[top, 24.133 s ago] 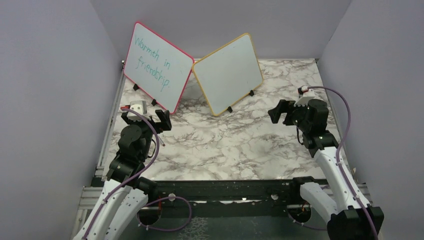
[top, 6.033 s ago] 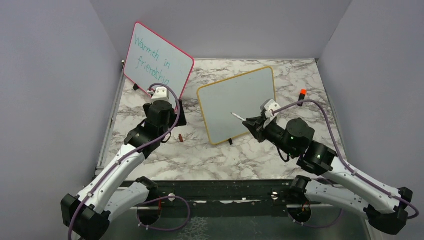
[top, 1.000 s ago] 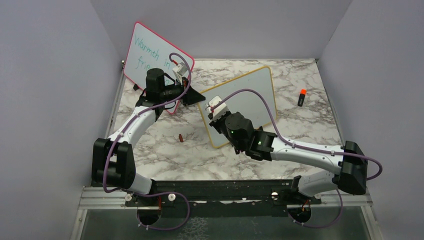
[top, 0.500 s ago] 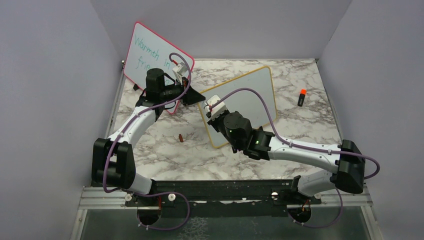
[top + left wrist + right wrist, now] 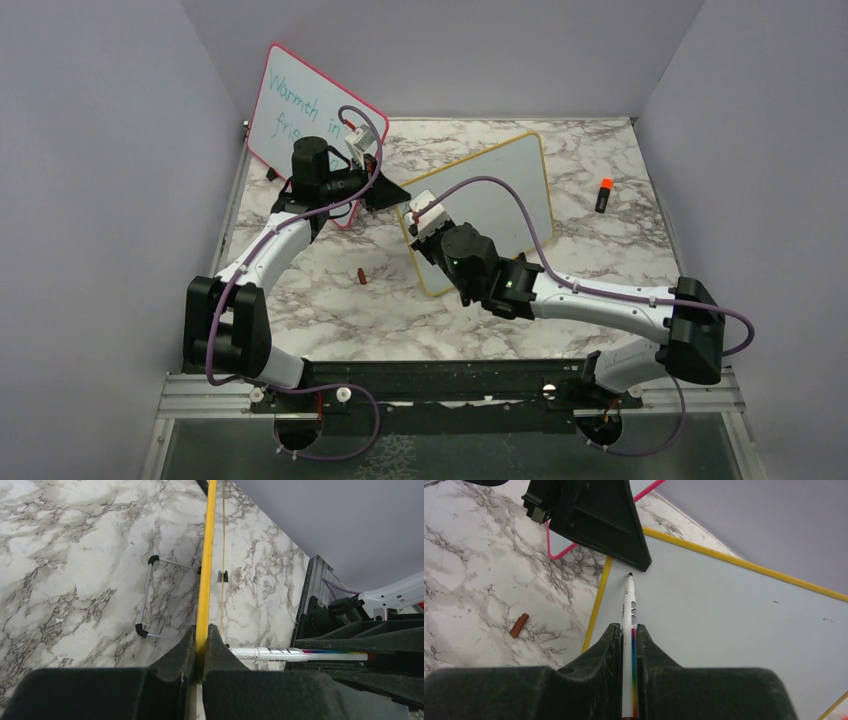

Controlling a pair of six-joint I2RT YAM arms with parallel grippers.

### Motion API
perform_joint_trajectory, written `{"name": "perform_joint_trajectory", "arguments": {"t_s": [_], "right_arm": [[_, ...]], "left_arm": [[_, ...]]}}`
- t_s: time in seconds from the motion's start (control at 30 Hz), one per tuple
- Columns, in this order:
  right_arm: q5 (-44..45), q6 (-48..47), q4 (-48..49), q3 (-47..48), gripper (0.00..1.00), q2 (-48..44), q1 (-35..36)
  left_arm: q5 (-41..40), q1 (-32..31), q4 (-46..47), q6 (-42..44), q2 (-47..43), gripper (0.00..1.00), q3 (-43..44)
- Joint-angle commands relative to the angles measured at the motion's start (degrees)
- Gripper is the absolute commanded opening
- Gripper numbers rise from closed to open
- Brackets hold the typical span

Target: Write a sentence on the whiteboard

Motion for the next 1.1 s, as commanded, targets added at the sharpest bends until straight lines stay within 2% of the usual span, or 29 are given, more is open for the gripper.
{"name": "perform_joint_trajectory", "arguments": {"t_s": [0.0,1.07], "right_arm": [[1.64,0.38,-1.05,2.16,0.01,1.30,0.38],[-3.72,7.50,-16.39,3.15,0.00,0.34,0.38]], "left_arm": [[0.28,-0.41,-3.40,1.50,-0.73,0.00,-0.45],[0.20,-0.49,-2.96,1.18,-0.78,0.00,-0.75]]}}
